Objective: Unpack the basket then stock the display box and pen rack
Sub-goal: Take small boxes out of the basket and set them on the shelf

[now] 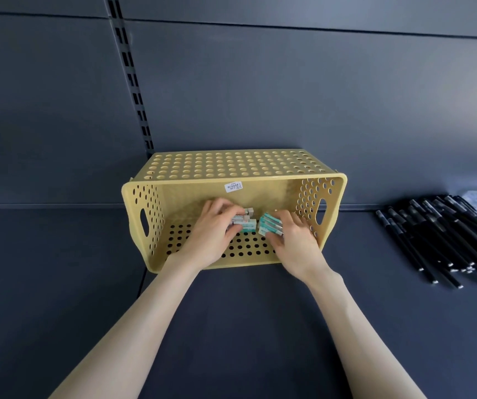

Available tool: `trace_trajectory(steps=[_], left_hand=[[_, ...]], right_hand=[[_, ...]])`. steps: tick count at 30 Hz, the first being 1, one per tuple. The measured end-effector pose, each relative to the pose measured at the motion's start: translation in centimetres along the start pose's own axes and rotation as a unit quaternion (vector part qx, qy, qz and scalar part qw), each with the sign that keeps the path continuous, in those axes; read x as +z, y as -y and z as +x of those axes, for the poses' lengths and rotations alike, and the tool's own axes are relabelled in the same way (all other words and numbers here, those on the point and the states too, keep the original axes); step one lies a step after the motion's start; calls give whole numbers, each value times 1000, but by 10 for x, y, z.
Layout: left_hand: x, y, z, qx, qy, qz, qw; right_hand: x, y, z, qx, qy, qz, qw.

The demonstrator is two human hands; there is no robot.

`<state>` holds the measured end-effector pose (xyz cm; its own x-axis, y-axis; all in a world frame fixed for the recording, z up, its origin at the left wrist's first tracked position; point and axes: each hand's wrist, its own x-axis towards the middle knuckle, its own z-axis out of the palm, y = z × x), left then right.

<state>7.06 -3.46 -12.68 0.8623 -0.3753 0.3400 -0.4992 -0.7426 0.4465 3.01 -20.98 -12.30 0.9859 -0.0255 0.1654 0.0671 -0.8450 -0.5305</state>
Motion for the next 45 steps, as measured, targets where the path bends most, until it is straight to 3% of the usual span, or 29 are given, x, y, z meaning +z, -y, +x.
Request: trace_trajectory(steps=[8, 15, 19, 22, 26, 29, 40, 45], left_hand=[[-3, 0, 4, -21, 63, 51, 996], [-9, 4, -9, -75, 39, 0, 996], [-15, -8, -20, -139, -18, -135, 981], [-26, -30, -36, -180, -82, -292, 936], [-27, -80, -51, -205, -101, -496, 838], [-8, -126, -65, -217, -61, -560, 797], [116, -341, -105, -205, 87, -591, 776], [189, -469, -126, -191, 174, -613, 747]], right_hand=[[1, 0, 0, -24, -5, 29, 999], [2, 3, -1, -17, 1, 6, 1000], [-7, 11, -6, -8, -10, 90, 996], [-22, 18, -25, 19, -40, 250, 967], [-45, 11, -64, 37, -88, 350, 932], [-66, -7, -100, 45, -129, 389, 911], [-179, -156, -279, 159, -303, 406, 847], [-244, -242, -366, 225, -408, 405, 787]])
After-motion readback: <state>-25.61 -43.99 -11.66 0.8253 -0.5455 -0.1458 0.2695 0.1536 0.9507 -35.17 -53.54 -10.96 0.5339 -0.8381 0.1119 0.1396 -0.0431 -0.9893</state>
